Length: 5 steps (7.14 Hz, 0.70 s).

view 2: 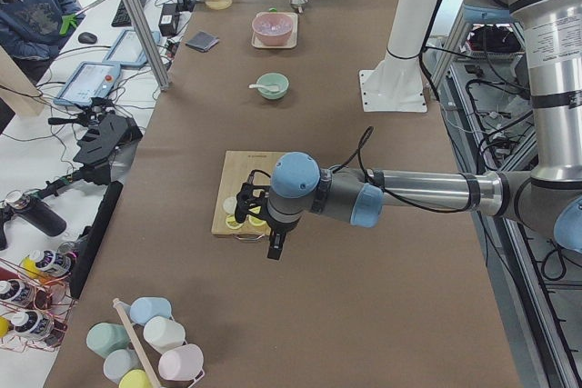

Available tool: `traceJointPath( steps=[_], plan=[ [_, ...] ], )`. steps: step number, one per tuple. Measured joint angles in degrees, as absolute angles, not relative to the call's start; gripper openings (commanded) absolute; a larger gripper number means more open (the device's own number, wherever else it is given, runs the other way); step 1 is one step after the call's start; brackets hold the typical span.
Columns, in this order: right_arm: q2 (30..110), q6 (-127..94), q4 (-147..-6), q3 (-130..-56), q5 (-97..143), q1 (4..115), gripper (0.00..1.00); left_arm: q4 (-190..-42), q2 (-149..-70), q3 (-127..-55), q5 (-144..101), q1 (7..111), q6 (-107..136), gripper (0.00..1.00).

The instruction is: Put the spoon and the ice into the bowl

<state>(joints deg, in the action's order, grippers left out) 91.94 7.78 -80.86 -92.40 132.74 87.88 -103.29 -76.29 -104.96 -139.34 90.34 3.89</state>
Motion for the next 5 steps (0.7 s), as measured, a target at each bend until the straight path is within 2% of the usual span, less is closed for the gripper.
traceJointPath(
  steps=[5],
  plan=[
    [92.2, 7.3, -80.9, -92.3, 132.5, 88.1, 1.0, -94.6, -81.6, -104.4, -137.5, 87.5, 3.8, 0.98]
  ],
)
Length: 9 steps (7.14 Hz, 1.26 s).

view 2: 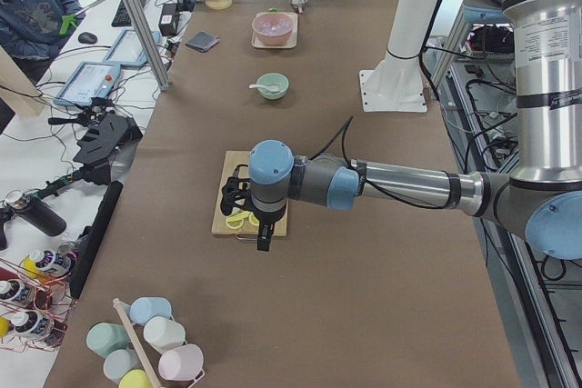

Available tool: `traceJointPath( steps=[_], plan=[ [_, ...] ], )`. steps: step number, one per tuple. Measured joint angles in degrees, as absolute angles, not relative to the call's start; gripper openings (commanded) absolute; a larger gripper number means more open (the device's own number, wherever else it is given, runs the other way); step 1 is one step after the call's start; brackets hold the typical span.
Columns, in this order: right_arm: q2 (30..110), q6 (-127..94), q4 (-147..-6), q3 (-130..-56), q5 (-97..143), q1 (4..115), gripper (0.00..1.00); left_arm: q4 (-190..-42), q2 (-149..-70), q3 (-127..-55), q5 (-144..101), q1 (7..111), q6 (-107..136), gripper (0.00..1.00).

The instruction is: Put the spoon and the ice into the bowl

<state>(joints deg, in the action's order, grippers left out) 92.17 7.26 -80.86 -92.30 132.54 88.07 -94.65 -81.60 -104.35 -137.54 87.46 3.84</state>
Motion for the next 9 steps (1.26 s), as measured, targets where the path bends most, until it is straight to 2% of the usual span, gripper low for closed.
traceJointPath(
  steps=[9],
  plan=[
    [92.0, 7.2, -80.9, -91.7, 132.6, 88.1, 1.0, -94.4, -81.9, -102.6, -137.1, 87.5, 3.9, 0.98]
  ],
)
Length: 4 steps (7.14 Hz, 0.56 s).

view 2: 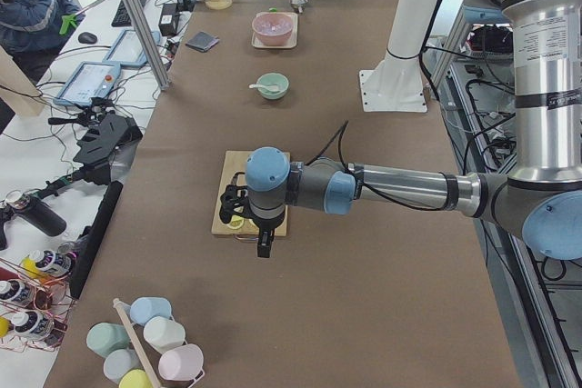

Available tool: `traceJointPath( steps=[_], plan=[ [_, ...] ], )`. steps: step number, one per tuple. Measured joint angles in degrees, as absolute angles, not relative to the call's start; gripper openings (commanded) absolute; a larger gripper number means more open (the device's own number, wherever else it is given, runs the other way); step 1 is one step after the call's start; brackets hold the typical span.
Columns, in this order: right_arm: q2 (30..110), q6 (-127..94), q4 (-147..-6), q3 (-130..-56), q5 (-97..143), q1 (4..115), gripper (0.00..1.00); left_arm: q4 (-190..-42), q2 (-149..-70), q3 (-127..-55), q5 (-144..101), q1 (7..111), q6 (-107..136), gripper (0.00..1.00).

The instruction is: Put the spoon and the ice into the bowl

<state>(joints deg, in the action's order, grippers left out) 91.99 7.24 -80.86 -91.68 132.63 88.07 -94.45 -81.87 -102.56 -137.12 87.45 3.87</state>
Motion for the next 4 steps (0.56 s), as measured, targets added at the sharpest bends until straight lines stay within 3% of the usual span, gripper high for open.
traceJointPath(
  steps=[4],
  plan=[
    [92.0, 7.2, -80.8, -91.7, 132.6, 88.1, 1.0, -94.5, -82.4, -101.6, -137.1, 87.4, 3.8, 0.98]
  ],
)
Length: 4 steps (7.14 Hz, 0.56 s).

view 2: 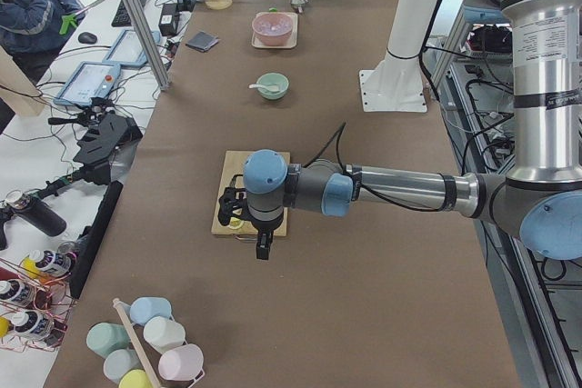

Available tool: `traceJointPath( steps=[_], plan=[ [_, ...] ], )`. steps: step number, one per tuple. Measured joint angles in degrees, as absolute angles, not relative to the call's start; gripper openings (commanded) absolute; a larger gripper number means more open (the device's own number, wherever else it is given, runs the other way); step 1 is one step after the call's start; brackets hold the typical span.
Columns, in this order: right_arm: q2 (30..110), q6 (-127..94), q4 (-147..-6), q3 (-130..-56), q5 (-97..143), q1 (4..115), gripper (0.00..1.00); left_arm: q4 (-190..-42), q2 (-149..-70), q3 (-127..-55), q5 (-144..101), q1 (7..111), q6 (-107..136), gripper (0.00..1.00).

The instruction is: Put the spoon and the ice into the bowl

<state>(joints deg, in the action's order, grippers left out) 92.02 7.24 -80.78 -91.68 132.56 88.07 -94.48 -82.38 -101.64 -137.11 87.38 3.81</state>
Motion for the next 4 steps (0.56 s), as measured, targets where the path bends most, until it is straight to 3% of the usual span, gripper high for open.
traceJointPath(
  steps=[4],
  plan=[
    [91.6, 7.2, -80.9, -91.2, 132.1, 88.1, 1.0, -94.6, -82.9, -101.2, -137.2, 87.4, 3.9, 0.98]
  ],
)
